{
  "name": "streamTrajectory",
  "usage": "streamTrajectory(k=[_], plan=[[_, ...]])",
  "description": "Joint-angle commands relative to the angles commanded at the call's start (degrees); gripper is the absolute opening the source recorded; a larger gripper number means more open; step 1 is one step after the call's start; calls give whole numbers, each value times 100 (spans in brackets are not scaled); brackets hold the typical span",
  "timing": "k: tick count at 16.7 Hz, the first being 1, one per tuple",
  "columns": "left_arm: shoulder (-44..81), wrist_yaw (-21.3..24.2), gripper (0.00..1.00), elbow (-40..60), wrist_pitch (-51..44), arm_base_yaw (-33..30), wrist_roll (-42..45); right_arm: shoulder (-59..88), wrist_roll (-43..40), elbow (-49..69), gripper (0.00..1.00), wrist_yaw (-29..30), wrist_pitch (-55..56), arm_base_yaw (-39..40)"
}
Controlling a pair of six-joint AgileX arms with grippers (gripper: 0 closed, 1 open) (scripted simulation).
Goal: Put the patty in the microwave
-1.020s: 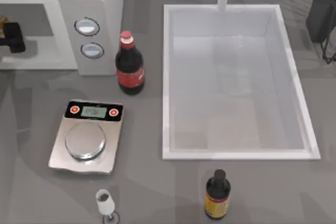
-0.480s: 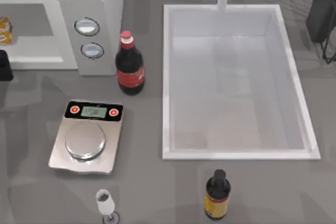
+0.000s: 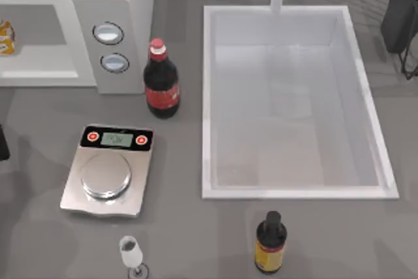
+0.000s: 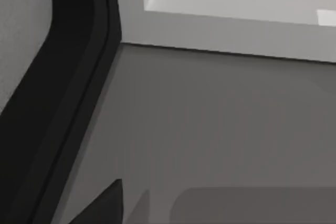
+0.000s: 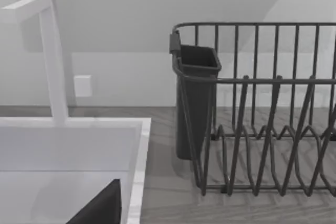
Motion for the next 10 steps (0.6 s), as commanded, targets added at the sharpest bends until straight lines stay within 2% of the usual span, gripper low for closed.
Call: streamTrajectory(k=[10], plan=[[-168, -45, 100, 79, -114, 72, -6, 0, 0, 0, 100, 0, 0, 0]])
